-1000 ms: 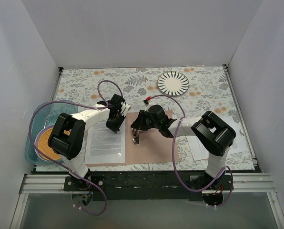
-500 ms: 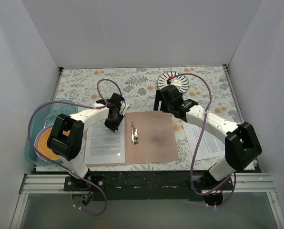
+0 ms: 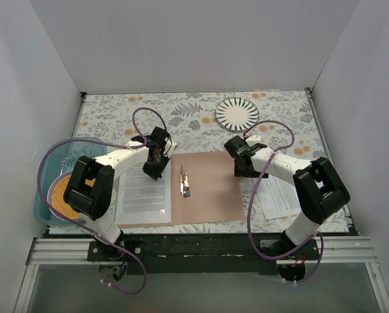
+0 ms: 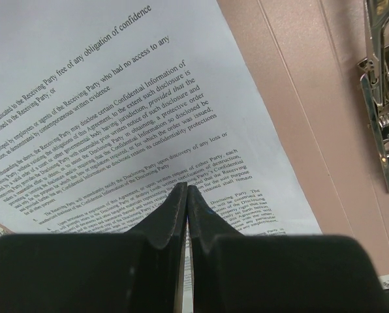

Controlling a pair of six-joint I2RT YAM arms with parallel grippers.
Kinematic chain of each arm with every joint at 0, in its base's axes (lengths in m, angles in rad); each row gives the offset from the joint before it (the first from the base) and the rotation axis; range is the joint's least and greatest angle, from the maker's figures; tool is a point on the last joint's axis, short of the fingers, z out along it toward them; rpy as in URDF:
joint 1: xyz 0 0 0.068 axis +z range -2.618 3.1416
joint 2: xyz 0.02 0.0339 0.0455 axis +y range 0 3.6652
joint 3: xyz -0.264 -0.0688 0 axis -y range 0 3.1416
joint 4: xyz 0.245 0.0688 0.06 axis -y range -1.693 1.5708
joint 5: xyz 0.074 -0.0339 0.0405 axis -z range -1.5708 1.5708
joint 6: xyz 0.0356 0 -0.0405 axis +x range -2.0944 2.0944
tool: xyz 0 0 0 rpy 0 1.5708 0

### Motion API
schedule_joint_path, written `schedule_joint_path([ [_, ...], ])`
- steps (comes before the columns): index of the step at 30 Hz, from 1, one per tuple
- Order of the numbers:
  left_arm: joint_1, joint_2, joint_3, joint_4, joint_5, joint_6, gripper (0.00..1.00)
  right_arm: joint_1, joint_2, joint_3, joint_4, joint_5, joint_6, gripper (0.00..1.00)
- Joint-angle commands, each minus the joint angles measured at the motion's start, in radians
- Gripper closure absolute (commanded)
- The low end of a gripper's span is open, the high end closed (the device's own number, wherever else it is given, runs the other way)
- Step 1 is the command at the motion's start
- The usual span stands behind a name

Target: Put the files into the folder

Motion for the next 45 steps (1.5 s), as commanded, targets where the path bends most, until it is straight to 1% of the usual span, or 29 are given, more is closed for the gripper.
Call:
schedule_joint_path([
  [1,0.002,-0.058,0.032,0.000,0.008,-0.002,1.00,-0.034,-0.036,-0.018,0.001,0.048,0.032,0.17],
  [8,0.002,-0.053,0.028,0.007,0.016,-0.003,1.00,-0.080,-0.033,-0.080,0.090,0.005,0.026,0.21],
  [12,0.002,-0.052,0.019,0.010,0.019,-0.002,1.00,-0.103,-0.038,-0.112,0.162,-0.029,-0.001,0.25],
  [13,0.002,-0.052,0.017,0.011,0.017,-0.002,1.00,-0.113,-0.036,-0.123,0.174,-0.037,-0.007,0.28],
  [15,0.002,-0.050,0.019,0.011,0.020,-0.003,1.00,-0.123,-0.033,-0.133,0.197,-0.058,-0.009,0.32],
  [16,0.002,-0.050,0.020,0.011,0.025,-0.003,1.00,-0.133,-0.028,-0.149,0.205,-0.069,-0.011,0.39],
  [20,0.002,-0.047,0.020,0.011,0.025,-0.003,1.00,-0.147,-0.021,-0.189,0.247,-0.107,-0.011,0.48],
  [24,0.002,-0.046,0.019,0.011,0.025,-0.003,1.00,-0.153,-0.028,-0.228,0.296,-0.156,-0.008,0.64],
  [25,0.002,-0.047,0.019,0.013,0.025,-0.005,1.00,-0.153,-0.033,-0.236,0.305,-0.165,-0.008,0.72],
  [26,0.002,-0.046,0.016,0.013,0.025,-0.005,1.00,-0.153,-0.034,-0.241,0.311,-0.172,-0.008,0.77],
  [27,0.002,-0.046,0.015,0.014,0.025,-0.005,1.00,-0.152,-0.039,-0.248,0.319,-0.185,-0.008,0.87],
  [29,0.002,-0.046,0.015,0.014,0.023,-0.005,1.00,-0.152,-0.041,-0.255,0.325,-0.199,-0.009,0.96],
  [30,0.002,-0.046,0.015,0.014,0.025,-0.006,1.00,-0.152,-0.048,-0.259,0.331,-0.215,-0.008,0.99],
  [35,0.002,-0.044,0.015,0.017,0.023,-0.008,1.00,-0.150,-0.083,-0.262,0.336,-0.248,-0.011,0.99],
  [38,0.002,-0.044,0.012,0.017,0.025,-0.008,1.00,-0.147,-0.139,-0.261,0.333,-0.264,-0.018,0.99],
  [41,0.002,-0.046,0.014,0.017,0.026,-0.008,1.00,-0.144,-0.223,-0.245,0.304,-0.235,-0.012,0.99],
  [42,0.002,-0.044,0.017,0.019,0.026,-0.008,1.00,-0.146,-0.260,-0.236,0.293,-0.216,-0.008,0.83],
  [43,0.002,-0.044,0.019,0.016,0.026,-0.008,1.00,-0.147,-0.274,-0.224,0.280,-0.199,-0.001,0.73],
  [44,0.002,-0.044,0.020,0.016,0.026,-0.008,1.00,-0.149,-0.284,-0.215,0.259,-0.172,0.002,0.66],
  [45,0.002,-0.044,0.020,0.016,0.026,-0.008,1.00,-0.155,-0.294,-0.206,0.245,-0.164,0.005,0.54],
])
